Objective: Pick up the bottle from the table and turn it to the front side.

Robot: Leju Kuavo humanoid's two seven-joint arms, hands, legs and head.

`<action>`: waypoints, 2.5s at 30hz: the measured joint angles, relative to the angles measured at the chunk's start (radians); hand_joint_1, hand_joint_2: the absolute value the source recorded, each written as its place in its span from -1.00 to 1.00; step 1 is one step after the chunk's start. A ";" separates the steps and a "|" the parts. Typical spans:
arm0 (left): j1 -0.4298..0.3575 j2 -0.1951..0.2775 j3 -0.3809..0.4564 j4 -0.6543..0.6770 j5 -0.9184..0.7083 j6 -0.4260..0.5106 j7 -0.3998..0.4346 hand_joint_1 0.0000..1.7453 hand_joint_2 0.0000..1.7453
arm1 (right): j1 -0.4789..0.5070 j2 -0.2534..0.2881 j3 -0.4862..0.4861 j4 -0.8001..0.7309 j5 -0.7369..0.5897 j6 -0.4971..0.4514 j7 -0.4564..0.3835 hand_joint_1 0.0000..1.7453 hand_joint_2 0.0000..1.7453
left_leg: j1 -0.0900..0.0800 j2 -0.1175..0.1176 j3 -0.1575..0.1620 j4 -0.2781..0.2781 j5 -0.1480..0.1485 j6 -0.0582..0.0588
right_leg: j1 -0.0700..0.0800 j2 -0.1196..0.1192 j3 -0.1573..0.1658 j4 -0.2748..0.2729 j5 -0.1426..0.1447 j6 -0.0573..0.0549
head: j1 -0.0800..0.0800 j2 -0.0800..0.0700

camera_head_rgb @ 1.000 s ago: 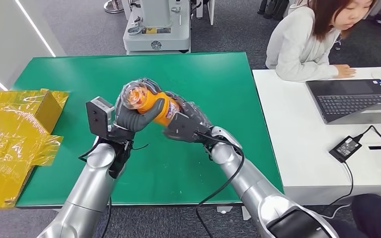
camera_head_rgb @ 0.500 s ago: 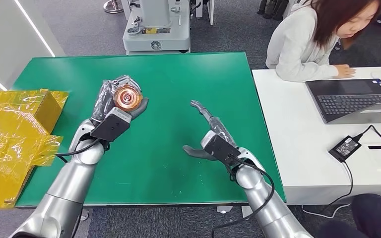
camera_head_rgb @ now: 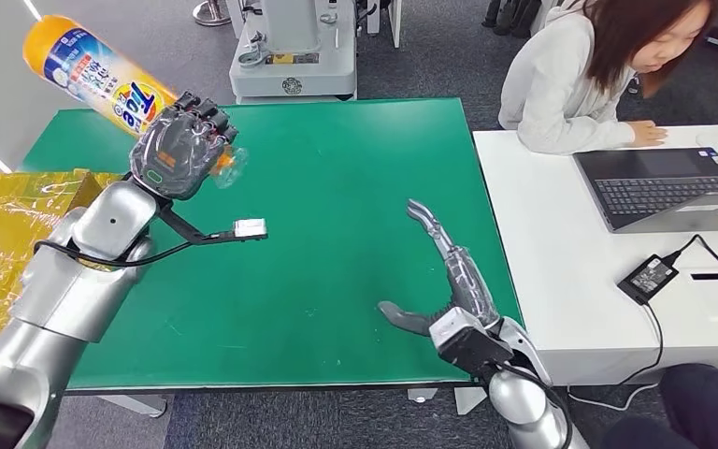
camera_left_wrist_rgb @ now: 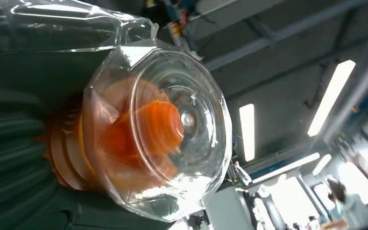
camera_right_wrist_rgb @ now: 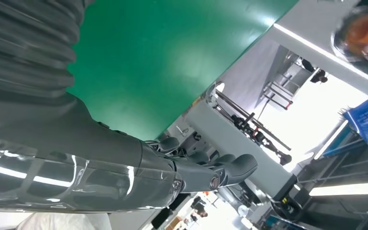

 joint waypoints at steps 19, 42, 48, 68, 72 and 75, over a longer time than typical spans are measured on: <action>0.214 0.177 -0.033 0.536 0.294 -0.108 -0.008 1.00 1.00 | 0.101 -0.011 0.031 -0.074 0.023 -0.021 -0.009 -1.00 1.00 | 0.000 0.002 0.002 -0.003 -0.002 -0.003 | 0.000 0.003 0.000 0.000 -0.001 -0.001 | 0.000 0.000; 0.275 0.137 0.223 0.678 0.312 0.042 0.050 1.00 1.00 | 0.080 0.019 0.103 -0.045 0.035 0.037 -0.014 -1.00 1.00 | -0.001 -0.001 0.011 -0.007 0.000 -0.007 | 0.000 -0.001 0.007 0.001 -0.002 -0.005 | 0.000 0.000; 0.304 0.115 0.257 0.678 0.277 0.156 0.019 1.00 1.00 | 0.061 0.019 0.104 -0.028 0.034 0.049 -0.023 -1.00 1.00 | -0.001 -0.004 0.010 -0.007 0.000 -0.007 | -0.001 -0.005 0.008 0.000 -0.003 -0.004 | 0.000 0.000; 0.413 0.056 0.410 0.594 0.182 0.271 -0.001 -1.00 1.00 | 0.034 0.019 0.127 0.020 0.031 0.051 -0.025 -1.00 1.00 | -0.001 -0.005 0.011 -0.007 0.001 -0.006 | -0.001 -0.006 0.008 0.000 -0.003 -0.004 | 0.000 0.000; 0.413 0.044 0.443 0.596 0.207 0.271 -0.013 -1.00 1.00 | 0.034 0.019 0.128 0.024 0.031 0.051 -0.025 -1.00 1.00 | -0.001 -0.004 0.011 -0.007 0.001 -0.006 | -0.001 -0.005 0.009 0.000 -0.003 -0.004 | 0.000 0.000; 0.413 0.035 0.473 0.600 0.211 0.271 -0.013 -1.00 1.00 | 0.034 0.019 0.128 0.031 0.031 0.051 -0.025 -1.00 1.00 | -0.001 -0.004 0.011 -0.007 0.001 -0.006 | -0.001 -0.005 0.009 0.000 -0.003 -0.004 | 0.000 0.000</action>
